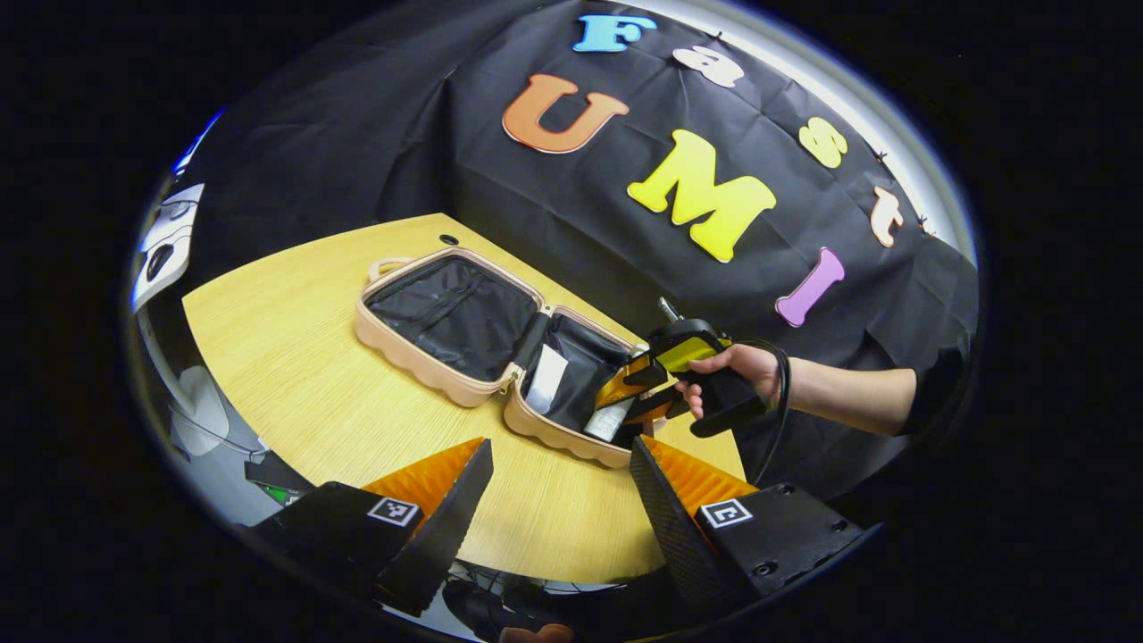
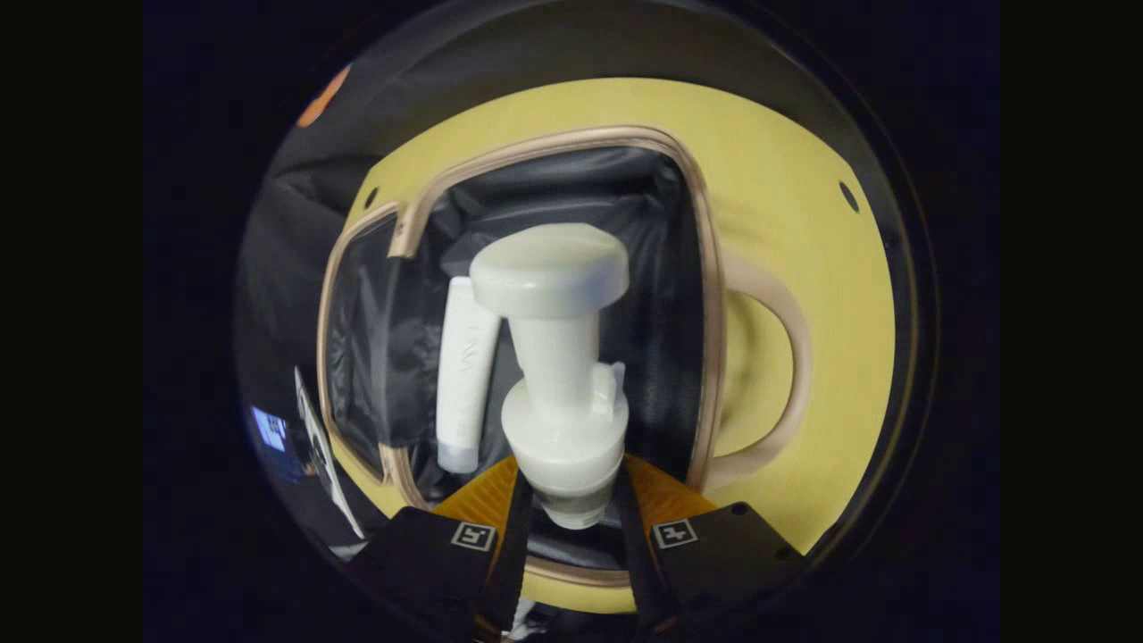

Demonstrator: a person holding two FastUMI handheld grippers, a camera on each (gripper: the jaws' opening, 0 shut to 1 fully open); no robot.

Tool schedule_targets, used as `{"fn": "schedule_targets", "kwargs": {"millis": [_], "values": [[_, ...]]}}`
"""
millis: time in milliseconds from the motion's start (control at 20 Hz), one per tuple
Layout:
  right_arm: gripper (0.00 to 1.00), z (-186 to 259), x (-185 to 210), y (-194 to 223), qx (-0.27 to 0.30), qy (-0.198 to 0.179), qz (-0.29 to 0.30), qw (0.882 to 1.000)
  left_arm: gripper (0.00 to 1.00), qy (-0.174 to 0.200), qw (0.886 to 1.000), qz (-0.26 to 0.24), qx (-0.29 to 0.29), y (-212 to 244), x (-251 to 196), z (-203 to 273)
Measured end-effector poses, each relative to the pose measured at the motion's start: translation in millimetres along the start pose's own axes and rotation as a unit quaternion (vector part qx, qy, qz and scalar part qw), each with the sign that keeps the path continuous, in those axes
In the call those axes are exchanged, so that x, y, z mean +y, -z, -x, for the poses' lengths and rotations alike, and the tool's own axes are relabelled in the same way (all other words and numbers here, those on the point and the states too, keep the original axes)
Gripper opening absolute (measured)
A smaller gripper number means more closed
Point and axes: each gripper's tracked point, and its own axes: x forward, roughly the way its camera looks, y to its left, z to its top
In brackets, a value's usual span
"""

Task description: First open the suitcase, pack the skin care products into it, and then close the suitcase.

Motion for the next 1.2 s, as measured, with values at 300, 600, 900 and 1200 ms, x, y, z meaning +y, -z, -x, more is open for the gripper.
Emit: {"fn": "schedule_targets", "kwargs": {"millis": [300, 600, 900, 1200], "values": [[0.48, -14.9, -10.3, -7.1, -0.011, 0.050, -0.033, 0.998, 0.99, -0.022, 0.999, 0.026, -0.012, 0.8, 21.3, 14.9], [0.59, 3.2, -0.4, -6.1, -0.034, 0.038, -0.009, 0.999, 0.99, -0.035, 0.999, 0.021, -0.014, -7.5, 30.2, 14.7], [0.75, 83.2, 12.4, 2.3, -0.145, -0.045, 0.075, 0.986, 0.98, -0.029, 0.999, 0.029, -0.011, -36.1, 60.5, -25.9], [0.75, 194.2, -10.4, 27.3, -0.342, -0.088, 0.224, 0.908, 0.97, -0.037, 0.991, 0.124, -0.040, -94.2, 145.1, -86.9]]}}
